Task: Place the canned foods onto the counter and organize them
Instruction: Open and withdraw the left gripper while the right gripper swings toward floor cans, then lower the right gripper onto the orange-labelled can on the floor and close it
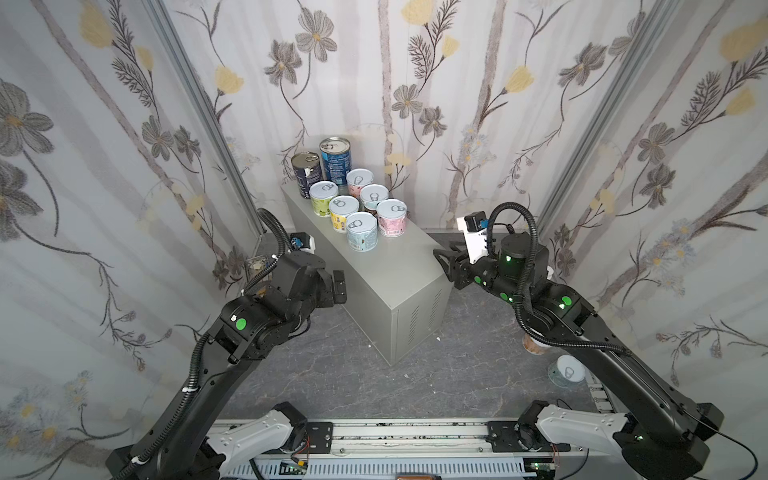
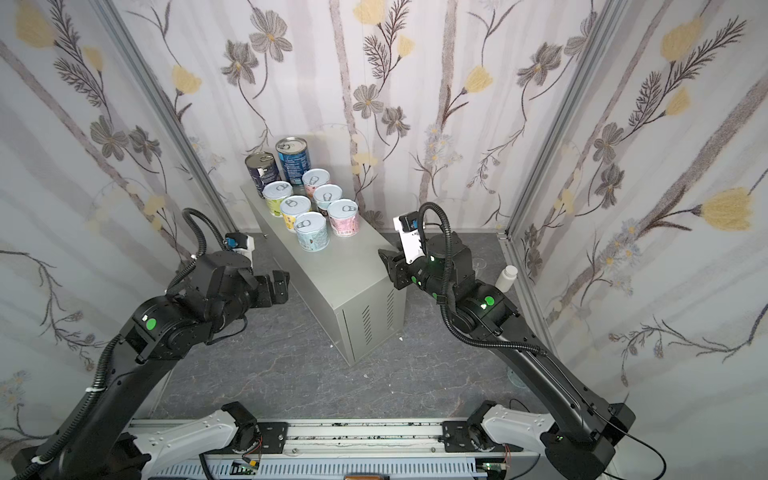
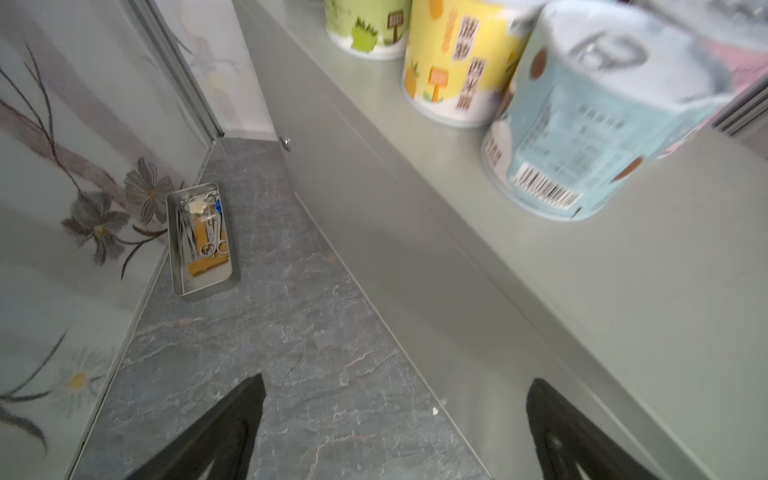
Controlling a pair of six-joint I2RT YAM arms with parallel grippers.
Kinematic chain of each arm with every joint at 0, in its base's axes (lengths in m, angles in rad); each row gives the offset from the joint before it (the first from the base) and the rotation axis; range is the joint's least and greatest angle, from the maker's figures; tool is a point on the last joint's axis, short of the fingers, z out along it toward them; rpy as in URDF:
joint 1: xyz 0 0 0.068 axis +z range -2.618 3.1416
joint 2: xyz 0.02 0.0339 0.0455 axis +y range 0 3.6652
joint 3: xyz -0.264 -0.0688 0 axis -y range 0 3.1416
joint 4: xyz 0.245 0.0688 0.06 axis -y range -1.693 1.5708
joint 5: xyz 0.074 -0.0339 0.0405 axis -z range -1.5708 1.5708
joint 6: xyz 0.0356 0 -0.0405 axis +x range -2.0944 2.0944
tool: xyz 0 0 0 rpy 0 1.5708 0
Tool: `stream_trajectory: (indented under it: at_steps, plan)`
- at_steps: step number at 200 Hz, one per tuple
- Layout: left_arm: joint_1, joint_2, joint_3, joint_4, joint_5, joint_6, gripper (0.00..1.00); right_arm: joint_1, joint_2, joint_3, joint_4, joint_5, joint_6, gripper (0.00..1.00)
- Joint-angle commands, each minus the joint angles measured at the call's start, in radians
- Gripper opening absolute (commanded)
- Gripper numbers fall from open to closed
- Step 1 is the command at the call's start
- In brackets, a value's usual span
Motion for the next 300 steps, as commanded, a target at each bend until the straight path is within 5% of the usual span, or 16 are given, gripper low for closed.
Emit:
stream_trajectory:
  at_steps: [1,80,151,227,300]
  plan:
    - [0.000,-0.072,-0.107,0.086,0.009,-0.031,1.00,-0.012,0.027,0.011,0.034,-0.019,0.039,0.58]
    - [0.000,-0.267,-0.503,0.315,0.083,-0.113,1.00,-0.085,-0.113,0.035,-0.110,0.082,0.130,0.72]
    - [0.000,-0.264,-0.659,0.453,0.000,-0.164,1.00,-0.328,-0.302,-0.111,-0.223,0.097,0.215,0.84]
    - [0.001,-0.312,-0.925,0.662,0.025,-0.307,1.00,-0.560,-0.252,-0.230,-0.226,0.003,0.246,1.00]
    - [0.000,-0.234,-1.116,0.895,0.033,-0.322,1.00,-0.654,-0.178,-0.325,-0.245,0.188,0.317,1.00]
